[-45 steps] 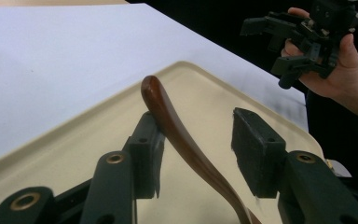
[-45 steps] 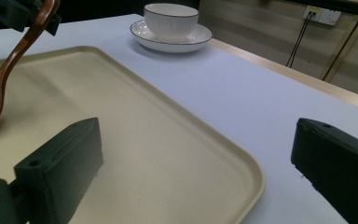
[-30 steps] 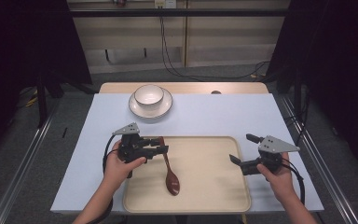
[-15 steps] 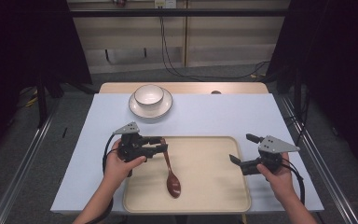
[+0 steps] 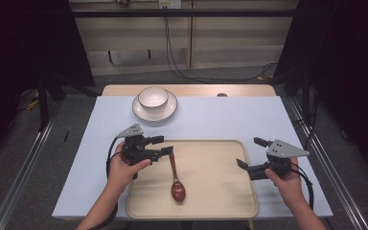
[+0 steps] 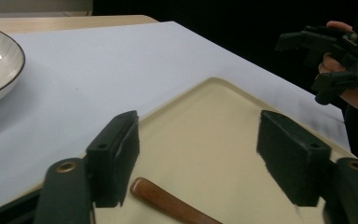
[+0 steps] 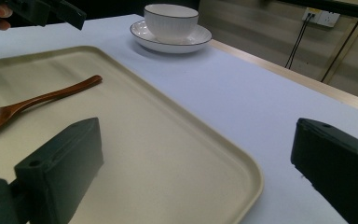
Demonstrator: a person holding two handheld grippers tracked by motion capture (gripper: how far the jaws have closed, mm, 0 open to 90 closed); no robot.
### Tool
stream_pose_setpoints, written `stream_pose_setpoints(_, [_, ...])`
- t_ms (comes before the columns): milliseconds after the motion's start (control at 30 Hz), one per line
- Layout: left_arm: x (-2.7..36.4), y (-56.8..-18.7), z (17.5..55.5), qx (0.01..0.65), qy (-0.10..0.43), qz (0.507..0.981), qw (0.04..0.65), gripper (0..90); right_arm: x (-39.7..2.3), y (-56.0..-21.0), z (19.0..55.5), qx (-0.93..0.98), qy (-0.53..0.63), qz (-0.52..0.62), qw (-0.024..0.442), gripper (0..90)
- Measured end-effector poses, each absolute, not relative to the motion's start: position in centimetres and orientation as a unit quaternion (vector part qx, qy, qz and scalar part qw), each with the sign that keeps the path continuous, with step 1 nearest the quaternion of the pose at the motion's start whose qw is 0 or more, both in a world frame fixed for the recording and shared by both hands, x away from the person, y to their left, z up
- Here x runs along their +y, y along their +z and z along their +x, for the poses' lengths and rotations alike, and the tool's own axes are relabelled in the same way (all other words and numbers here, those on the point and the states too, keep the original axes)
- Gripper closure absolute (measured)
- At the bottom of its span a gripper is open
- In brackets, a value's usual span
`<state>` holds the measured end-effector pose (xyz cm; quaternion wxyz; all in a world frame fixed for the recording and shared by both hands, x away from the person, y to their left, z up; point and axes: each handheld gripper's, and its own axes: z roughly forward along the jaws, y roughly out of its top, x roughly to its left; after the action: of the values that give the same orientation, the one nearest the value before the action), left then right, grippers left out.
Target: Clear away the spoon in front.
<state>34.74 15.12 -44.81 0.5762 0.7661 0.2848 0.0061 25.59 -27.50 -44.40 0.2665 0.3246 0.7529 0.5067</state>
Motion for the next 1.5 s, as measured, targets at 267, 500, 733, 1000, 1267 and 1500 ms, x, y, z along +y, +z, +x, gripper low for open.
stream_pose_setpoints(267, [15.5,-44.6,34.7,0.278,0.017,0.765,0.581,20.8,-27.5,-44.4,25.6,0.753,0.506,0.326,0.265,1.9])
stream_pose_setpoints(500, [15.9,-44.4,34.6,0.279,0.037,0.766,0.578,16.0,-27.5,-44.4,25.6,0.753,0.506,0.324,0.268,1.9])
stream_pose_setpoints(733, [16.6,-44.2,34.5,0.28,0.045,0.765,0.579,11.7,-27.5,-44.4,25.6,0.753,0.506,0.324,0.268,1.9])
stream_pose_setpoints(1000, [17.7,-44.0,34.6,0.29,0.052,0.754,0.588,10.3,-27.6,-44.4,25.6,0.753,0.506,0.324,0.267,1.9])
stream_pose_setpoints(1267, [18.5,-43.9,34.7,0.297,0.063,0.752,0.585,10.2,-27.7,-44.3,25.6,0.753,0.506,0.323,0.269,1.9])
stream_pose_setpoints(1500, [19.4,-43.9,34.8,0.298,0.067,0.75,0.587,10.2,-27.7,-44.3,25.6,0.753,0.506,0.324,0.268,1.9])
